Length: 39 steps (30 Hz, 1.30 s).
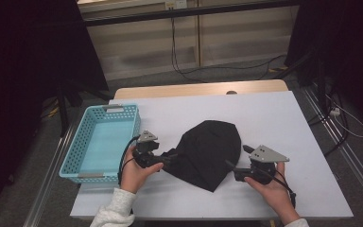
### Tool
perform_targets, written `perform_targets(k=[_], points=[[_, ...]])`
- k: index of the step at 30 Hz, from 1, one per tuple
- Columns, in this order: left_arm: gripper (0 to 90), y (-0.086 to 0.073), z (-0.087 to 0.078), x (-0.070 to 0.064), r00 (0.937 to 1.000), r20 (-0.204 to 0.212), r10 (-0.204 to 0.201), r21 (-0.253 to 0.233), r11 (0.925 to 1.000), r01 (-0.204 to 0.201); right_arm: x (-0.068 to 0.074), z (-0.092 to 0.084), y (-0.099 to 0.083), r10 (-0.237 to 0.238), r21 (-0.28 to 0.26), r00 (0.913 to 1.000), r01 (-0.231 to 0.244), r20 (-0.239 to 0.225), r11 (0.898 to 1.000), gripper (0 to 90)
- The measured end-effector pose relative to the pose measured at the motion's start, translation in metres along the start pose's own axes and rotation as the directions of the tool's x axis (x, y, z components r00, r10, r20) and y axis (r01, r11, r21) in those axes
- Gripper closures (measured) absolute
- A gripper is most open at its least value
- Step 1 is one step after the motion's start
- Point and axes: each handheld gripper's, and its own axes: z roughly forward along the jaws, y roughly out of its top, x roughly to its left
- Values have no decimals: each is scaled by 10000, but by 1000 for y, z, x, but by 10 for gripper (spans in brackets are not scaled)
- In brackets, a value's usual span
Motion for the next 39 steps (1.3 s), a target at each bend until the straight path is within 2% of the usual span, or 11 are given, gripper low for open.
perform_targets(k=[3,6,11,13,15,18,21,23,28,34,39], points=[[91,0,-1,1,10000,-32,-94,-27,10000,94,2,6,3,-20,95,9999,22,-164,10000,255],[91,-1,-2,1,9999,-25,-159,-28,9999,159,6,16,5,-12,419,9997,23,-258,9991,343],[89,-1,-4,1,9997,-233,-122,-122,9999,120,10,28,5,-399,925,9976,450,-558,9947,670],[89,-2,-5,2,9996,-170,-228,-162,9996,226,9,30,5,-370,1032,9967,444,-724,9937,801],[90,-3,-6,3,9993,-173,-322,-189,9993,319,6,31,5,-351,1106,9961,440,-815,9929,874],[89,-3,-8,4,9990,-212,-397,-245,9989,392,4,27,7,-442,1118,9944,549,-961,9922,893],[89,-2,-8,2,9992,-202,-338,-258,9991,333,-3,18,9,-284,931,9956,367,-892,9950,894],[89,-1,-8,1,9992,-165,-356,-300,9989,351,-12,8,8,-152,855,9971,216,-749,9961,895],[89,-1,-4,-1,9993,-105,-348,-245,9991,345,-33,-10,-6,248,1176,9991,-206,-336,9928,895],[89,-1,1,-3,9997,-68,-244,-95,9997,244,-44,-14,-17,274,1605,9995,-293,136,9866,890],[89,-1,3,-4,9999,-59,-138,-45,9999,138,-46,-16,-19,72,1766,9998,-103,185,9842,883]])
